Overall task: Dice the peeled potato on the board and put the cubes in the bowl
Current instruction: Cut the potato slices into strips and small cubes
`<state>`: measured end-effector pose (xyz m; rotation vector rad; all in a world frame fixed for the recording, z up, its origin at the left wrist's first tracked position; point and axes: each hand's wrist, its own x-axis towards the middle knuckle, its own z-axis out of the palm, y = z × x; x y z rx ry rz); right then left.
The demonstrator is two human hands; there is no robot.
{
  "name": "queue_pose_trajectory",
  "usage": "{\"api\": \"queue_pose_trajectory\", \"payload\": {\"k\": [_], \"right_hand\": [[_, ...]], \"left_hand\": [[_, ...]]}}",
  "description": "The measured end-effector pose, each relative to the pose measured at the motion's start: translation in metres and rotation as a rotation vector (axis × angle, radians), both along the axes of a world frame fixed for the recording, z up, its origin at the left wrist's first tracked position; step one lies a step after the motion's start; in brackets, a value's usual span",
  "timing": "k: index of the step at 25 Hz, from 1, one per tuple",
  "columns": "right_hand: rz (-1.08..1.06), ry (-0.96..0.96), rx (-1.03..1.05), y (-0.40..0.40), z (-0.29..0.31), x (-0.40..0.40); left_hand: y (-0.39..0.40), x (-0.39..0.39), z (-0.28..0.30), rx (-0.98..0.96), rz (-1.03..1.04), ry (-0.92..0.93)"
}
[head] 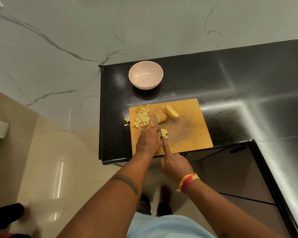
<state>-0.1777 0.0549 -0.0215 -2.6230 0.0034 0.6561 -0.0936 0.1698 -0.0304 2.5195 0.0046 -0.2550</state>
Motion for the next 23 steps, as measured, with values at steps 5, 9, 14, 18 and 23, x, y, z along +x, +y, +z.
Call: {"api": "queue_pose_trajectory", "payload": {"k": [5,9,14,18,23], "right_hand": [[0.002,0.043,0.038,-0.009,0.002,-0.033],[-0.024,-0.013,0.056,-0.008,0.008,-0.030],[-0.033,-0.058,0.071,0.004,0.007,0.006],[-0.016,-0.032,0.067,0.008,0.001,0.024],[0.023,-0.005,0.038,0.005,-0.002,0.013]], "left_hand": [[0.001,0.000,-0.002,0.000,0.000,0.019],[0.005,0.001,-0.003,-0.021,-0.016,0.026],[0.010,0.000,-0.005,-0.026,-0.008,0.020],[0.010,0.002,-0.005,-0.037,0.012,0.016],[0.008,0.001,-0.005,-0.022,0.032,0.006]]}}
